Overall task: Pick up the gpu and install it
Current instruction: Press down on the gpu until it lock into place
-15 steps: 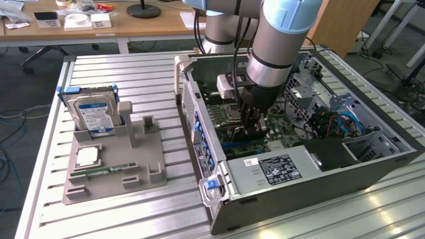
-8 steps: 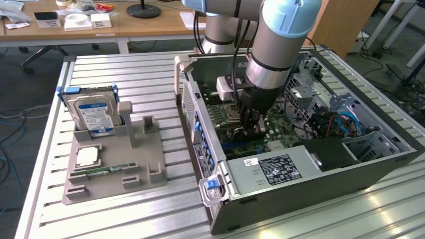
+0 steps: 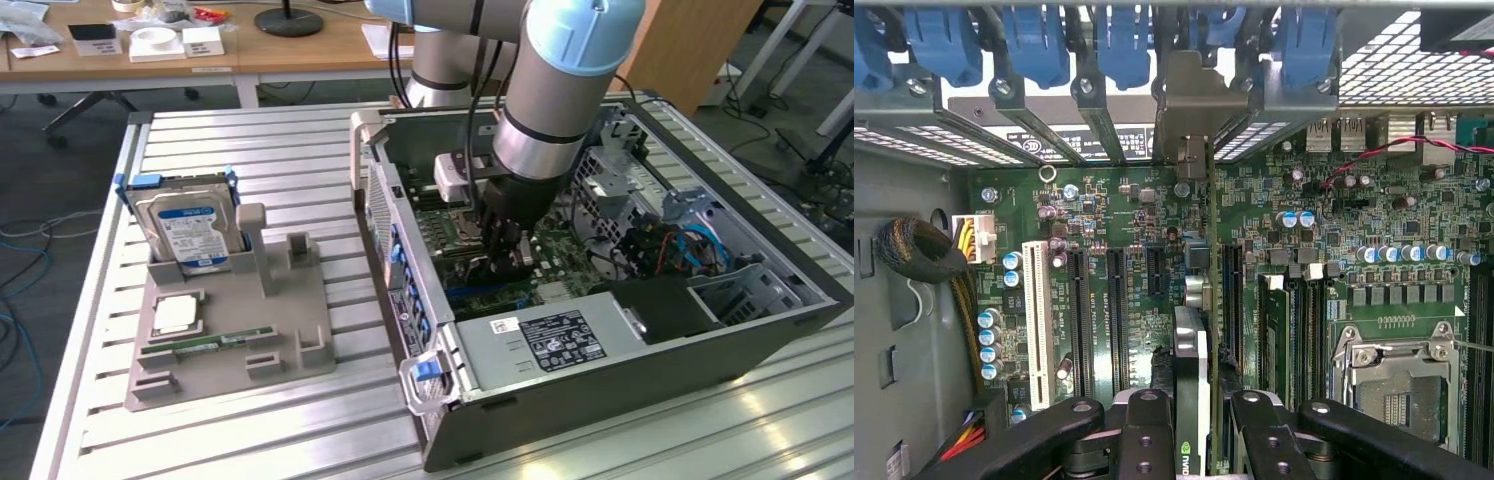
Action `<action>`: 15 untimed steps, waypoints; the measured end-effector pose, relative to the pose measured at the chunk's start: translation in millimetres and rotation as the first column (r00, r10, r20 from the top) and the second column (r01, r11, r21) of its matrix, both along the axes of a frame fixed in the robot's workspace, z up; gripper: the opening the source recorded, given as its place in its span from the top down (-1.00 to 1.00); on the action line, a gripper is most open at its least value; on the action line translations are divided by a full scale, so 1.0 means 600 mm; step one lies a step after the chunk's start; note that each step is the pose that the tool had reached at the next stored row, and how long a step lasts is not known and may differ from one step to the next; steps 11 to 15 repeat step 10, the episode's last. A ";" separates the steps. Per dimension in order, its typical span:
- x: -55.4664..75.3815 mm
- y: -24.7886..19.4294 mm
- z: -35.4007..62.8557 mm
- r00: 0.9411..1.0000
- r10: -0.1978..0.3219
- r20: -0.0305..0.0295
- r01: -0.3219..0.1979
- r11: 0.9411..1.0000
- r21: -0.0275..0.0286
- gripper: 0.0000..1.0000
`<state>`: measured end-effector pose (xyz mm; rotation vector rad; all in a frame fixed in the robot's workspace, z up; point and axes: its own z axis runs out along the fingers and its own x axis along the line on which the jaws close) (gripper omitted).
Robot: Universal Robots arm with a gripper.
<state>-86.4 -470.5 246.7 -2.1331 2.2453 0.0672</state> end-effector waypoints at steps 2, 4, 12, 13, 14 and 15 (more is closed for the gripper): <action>0.000 0.0000 0.000 1.000 0.000 0.000 0.000 1.000 0.000 0.46; 0.001 -0.0001 0.000 1.000 0.000 0.000 0.000 1.000 0.000 0.46; 0.002 0.0000 0.000 1.000 0.000 0.000 0.000 1.000 0.000 0.46; 0.002 0.0000 0.000 1.000 0.000 0.000 0.000 1.000 0.000 0.46; 0.002 0.0000 0.000 1.000 0.000 0.000 0.000 1.000 0.000 0.46; 0.002 0.0000 0.000 1.000 0.000 0.000 0.000 1.000 0.000 0.46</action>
